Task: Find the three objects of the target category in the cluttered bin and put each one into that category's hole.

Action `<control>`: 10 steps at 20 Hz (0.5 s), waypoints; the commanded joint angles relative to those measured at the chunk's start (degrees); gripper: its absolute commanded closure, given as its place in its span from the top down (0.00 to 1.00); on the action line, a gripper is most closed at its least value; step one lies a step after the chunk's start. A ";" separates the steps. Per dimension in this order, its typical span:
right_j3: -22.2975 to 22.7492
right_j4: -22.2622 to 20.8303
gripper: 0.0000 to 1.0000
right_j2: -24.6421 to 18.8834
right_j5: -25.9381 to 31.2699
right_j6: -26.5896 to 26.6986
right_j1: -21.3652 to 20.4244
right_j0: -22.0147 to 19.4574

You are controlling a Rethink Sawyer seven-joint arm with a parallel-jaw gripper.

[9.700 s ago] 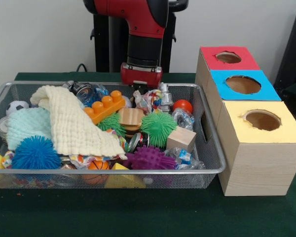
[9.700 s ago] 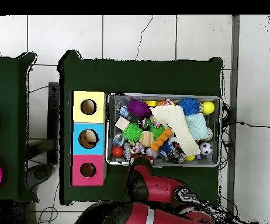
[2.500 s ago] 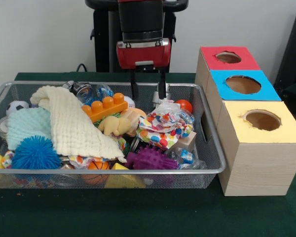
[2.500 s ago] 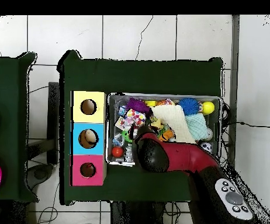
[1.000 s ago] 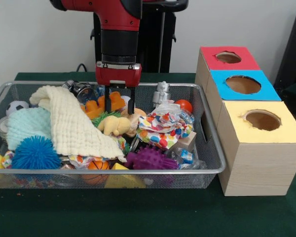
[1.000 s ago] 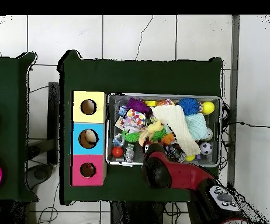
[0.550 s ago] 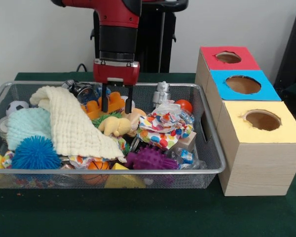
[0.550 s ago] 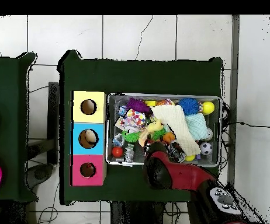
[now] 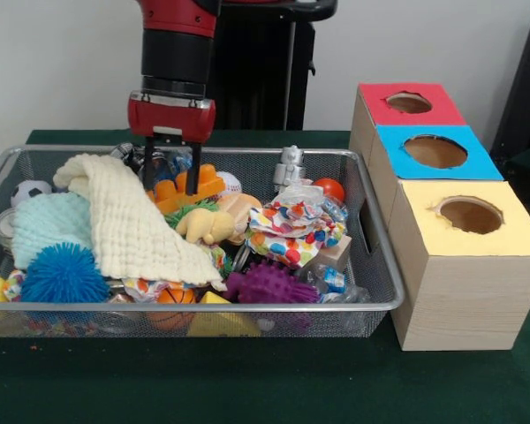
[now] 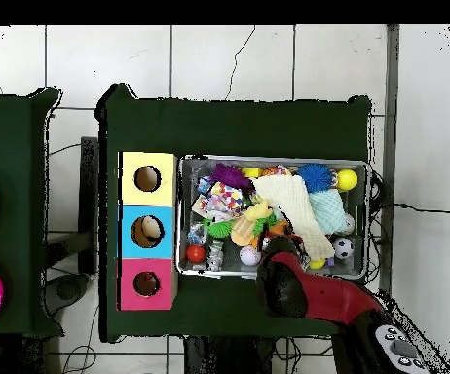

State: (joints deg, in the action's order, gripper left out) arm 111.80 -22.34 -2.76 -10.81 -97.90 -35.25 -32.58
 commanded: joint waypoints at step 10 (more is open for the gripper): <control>-7.48 0.62 1.00 -8.12 10.92 -3.68 -1.04 0.68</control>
State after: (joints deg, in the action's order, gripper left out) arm 110.14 -22.36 -4.38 -7.09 -97.90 -35.91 -32.53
